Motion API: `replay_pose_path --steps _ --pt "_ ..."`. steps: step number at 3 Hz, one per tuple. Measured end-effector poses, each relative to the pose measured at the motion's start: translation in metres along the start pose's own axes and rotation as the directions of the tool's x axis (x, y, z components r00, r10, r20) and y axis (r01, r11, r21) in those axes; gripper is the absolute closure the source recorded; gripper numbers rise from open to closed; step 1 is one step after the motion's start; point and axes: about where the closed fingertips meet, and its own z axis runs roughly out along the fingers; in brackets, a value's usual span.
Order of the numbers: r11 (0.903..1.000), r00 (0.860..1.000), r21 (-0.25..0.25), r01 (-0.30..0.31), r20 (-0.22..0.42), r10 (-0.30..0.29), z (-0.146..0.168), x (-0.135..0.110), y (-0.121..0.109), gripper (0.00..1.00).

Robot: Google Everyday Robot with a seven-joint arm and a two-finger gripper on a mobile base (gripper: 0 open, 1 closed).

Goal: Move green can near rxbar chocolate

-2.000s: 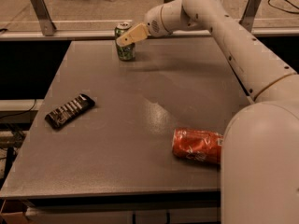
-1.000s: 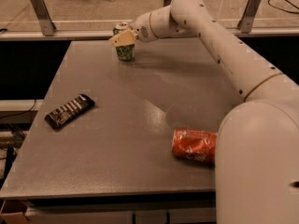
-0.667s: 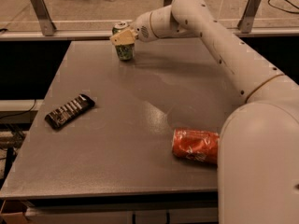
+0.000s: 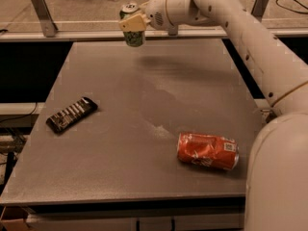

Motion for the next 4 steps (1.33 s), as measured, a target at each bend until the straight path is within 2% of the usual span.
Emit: replay_pose_path --steps 1,2,3,4 --pt "0.9999 1.000 0.001 0.013 0.003 -0.013 -0.002 -0.002 0.000 1.00" --pt "0.9996 1.000 -0.025 0.016 -0.007 -0.016 0.004 0.001 0.007 1.00" --pt "0.9969 0.999 -0.063 0.048 -0.002 -0.049 0.005 -0.005 0.035 1.00" --pt "0.9909 0.998 -0.120 0.059 0.002 -0.060 0.012 -0.003 0.081 1.00"
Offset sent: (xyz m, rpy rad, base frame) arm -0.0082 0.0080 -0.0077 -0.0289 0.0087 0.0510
